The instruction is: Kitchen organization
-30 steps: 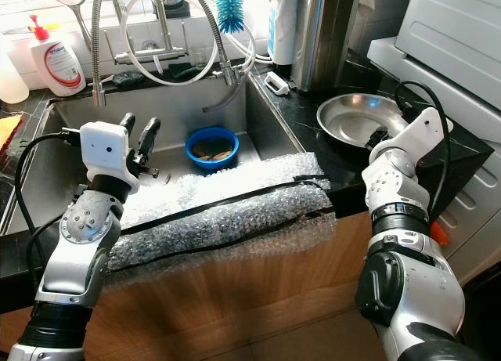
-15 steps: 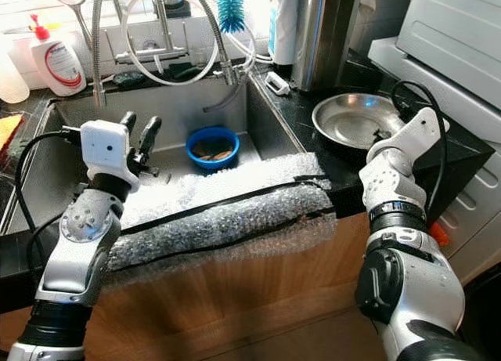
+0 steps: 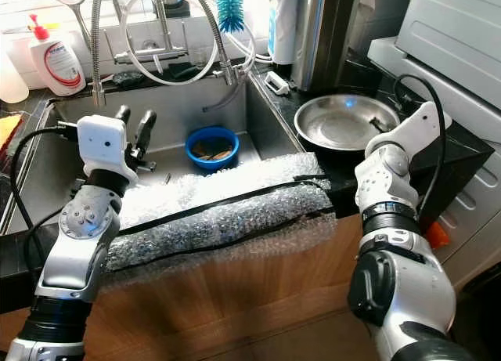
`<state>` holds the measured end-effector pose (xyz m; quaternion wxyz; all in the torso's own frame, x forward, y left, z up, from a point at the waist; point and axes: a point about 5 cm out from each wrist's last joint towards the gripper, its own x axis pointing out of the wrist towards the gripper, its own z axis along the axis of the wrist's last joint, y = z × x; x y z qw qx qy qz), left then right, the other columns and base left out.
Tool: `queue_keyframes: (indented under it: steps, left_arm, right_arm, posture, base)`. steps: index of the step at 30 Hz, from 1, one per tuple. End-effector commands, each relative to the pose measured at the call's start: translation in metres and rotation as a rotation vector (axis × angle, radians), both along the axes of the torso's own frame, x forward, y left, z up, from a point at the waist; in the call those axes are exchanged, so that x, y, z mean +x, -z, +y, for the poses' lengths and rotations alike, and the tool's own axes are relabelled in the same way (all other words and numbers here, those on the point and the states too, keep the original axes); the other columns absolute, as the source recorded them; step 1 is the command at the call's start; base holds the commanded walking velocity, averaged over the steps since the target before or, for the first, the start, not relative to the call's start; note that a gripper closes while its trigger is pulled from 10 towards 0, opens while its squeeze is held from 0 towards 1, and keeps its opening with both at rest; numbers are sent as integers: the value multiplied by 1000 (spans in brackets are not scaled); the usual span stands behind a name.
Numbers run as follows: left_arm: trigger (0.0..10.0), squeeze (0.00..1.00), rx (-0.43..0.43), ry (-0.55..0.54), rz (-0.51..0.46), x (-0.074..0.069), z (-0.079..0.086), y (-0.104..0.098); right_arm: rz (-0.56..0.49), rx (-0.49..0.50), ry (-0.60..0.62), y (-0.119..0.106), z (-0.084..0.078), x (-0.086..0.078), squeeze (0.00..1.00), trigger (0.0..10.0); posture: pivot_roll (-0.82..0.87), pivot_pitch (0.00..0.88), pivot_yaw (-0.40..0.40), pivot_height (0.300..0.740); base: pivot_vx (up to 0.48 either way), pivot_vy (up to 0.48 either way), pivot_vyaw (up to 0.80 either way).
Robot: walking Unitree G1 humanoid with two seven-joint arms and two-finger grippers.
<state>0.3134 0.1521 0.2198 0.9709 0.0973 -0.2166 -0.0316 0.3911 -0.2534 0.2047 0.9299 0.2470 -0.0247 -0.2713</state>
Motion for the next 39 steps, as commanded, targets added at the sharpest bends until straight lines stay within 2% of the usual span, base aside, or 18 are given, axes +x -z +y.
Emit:
queue_keyframes:
  steps: [1, 5, 9, 10, 11, 14, 15, 20, 21, 22, 26, 28, 30, 31, 32, 33, 37, 39]
  left_arm:
    - [10000, 0, 4, -23, -25, 1, 5, -6]
    - [10000, 0, 5, -25, -26, 1, 5, -5]
    - [10000, 0, 12, -36, -45, 1, 4, -8]
    - [10000, 0, 28, -39, -56, 1, 3, -9]
    - [10000, 0, 30, -42, -60, 1, 3, -9]
    - [10000, 0, 30, -48, -65, 1, 4, -10]
    - [10000, 0, 33, -59, -76, 1, 6, -13]
    - [10000, 0, 33, -66, -90, 1, 9, -17]
    - [10000, 0, -15, -60, -86, 2, 10, -18]
    - [10000, 0, -15, -60, -86, 2, 10, -18]
    - [10000, 0, -190, -17, -69, 3, 12, -22]
    - [10000, 0, -205, -5, -68, 3, 11, -23]
    - [10000, 0, -261, 25, -57, 4, 10, -24]
    - [10000, 0, -352, 58, -30, 5, 9, -23]
    - [10000, 0, -531, 122, 15, 8, 10, -21]
    - [10000, 0, -586, 144, 29, 8, 10, -20]
    - [10000, 0, -705, 206, 74, 8, 13, -14]
    - [10000, 0, -731, 218, 82, 7, 14, -13]
  right_arm:
    - [-48, -46, 29, -9, -4, -2, 0, 0]
    - [-45, -55, 41, -8, -5, -4, 0, 0]
    - [-114, -78, 37, -13, -5, -5, 0, 0]
    - [-170, -97, 33, -20, -3, -6, 0, 4627]
    - [-191, -97, 22, -22, -1, -6, 0, 10000]
    - [-210, -95, 0, -23, 2, -5, 0, 10000]
    - [-283, -79, -48, -28, 9, -5, 0, 10000]
    - [-436, -39, -193, -36, 26, -8, 0, 10000]
    - [-485, -22, -269, -37, 34, -9, 0, 10000]
    - [-485, -22, -269, -37, 34, -9, 0, 10000]
    - [-598, -2, -373, -39, 48, -20, 0, 10000]
    - [-621, 9, -387, -41, 49, -21, 0, 10000]
    - [-681, 60, -434, -45, 53, -24, 0, 10000]
    - [-717, 110, -488, -46, 56, -25, 0, 10000]
    - [-746, 185, -591, -44, 64, -27, 0, 10000]
    - [-750, 204, -620, -43, 67, -27, 0, 10000]
    - [-720, 287, -713, -22, 82, -38, 0, 10000]
    - [-720, 322, -743, -16, 88, -43, 0, 10000]
  posture:
    - [-46, 0, 36, 740]
    - [-51, 0, 36, 740]
    - [-51, 0, 36, 740]
    - [-49, 0, 34, 740]
    - [-49, 0, 34, 740]
    - [-49, 0, 34, 740]
    - [-49, 0, 34, 740]
    - [-45, 0, 31, 740]
    - [-45, 0, 30, 740]
    - [-45, 0, 30, 740]
    - [-46, 0, 29, 740]
    - [-47, 0, 30, 740]
    - [-48, 0, 29, 740]
    - [-49, 0, 28, 740]
    - [-49, 0, 28, 740]
    - [-49, 0, 28, 740]
    - [-41, 0, 28, 740]
    - [-41, 0, 30, 740]
  base:
    - [0, 0, 0]
    - [0, 0, 0]
    - [0, 0, 0]
    - [0, 0, 0]
    - [0, 0, 0]
    - [0, 0, 0]
    - [0, 0, 0]
    - [0, 0, 0]
    - [0, 0, 0]
    - [0, 0, 0]
    - [0, 0, 0]
    - [0, 0, 0]
    - [0, 0, 0]
    - [0, 0, 0]
    - [0, 0, 0]
    - [0, 0, 0]
    - [0, 0, 0]
    - [0, 0, 0]
